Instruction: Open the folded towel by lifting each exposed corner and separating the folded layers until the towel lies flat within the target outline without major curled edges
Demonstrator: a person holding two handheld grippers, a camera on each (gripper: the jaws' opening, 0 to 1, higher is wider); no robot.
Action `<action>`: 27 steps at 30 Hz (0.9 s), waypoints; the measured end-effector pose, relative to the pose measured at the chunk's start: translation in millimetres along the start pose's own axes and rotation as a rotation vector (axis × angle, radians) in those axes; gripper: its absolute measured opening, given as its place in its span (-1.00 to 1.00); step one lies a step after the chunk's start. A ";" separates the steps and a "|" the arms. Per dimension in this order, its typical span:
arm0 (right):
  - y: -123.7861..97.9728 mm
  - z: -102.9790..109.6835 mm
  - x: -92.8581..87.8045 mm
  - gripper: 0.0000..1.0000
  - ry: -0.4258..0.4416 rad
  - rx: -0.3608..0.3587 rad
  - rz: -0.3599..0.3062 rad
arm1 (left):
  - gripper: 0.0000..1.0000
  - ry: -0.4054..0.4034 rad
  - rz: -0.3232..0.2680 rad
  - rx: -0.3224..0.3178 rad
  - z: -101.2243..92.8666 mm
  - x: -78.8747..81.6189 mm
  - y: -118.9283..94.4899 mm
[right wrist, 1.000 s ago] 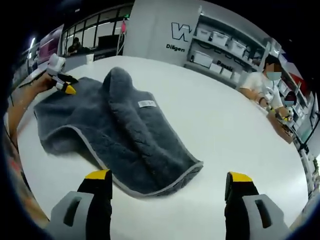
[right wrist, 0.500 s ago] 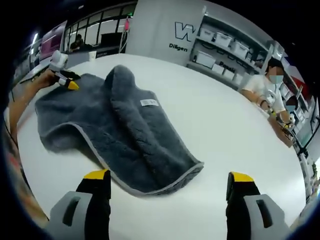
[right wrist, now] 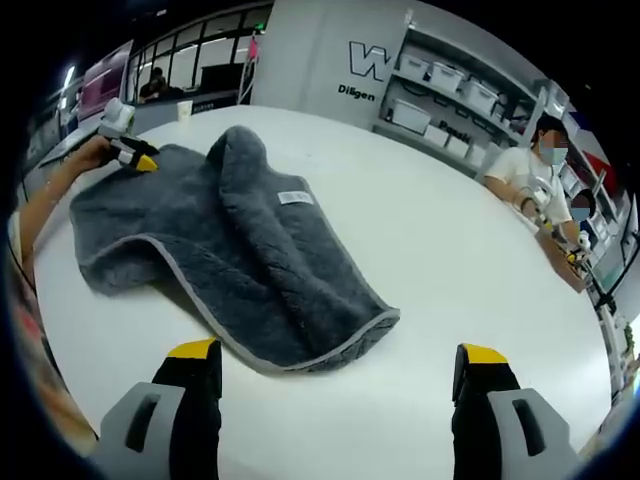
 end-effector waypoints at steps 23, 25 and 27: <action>2.7 2.5 3.2 0.92 -0.021 0.000 0.007 | 0.21 -0.028 0.010 0.059 13.6 -21.8 -30.3; 2.7 3.1 3.8 0.92 -0.022 0.001 0.006 | 0.21 -0.030 0.011 0.061 14.0 -22.5 -31.5; 2.8 4.2 4.6 0.92 -0.023 0.003 0.004 | 0.30 -0.035 0.017 0.065 21.6 -21.9 -30.0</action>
Point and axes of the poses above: the point that each gripper's makers call its tool centre point, and the gripper's own axes: y roughly forward along the fingers, z roughly to its left, x roughly out of its top, the point moved 2 cm from there along -y, roughly backward along the fingers, and after that the axes turned 10 degrees about y, right-handed, at the moved point
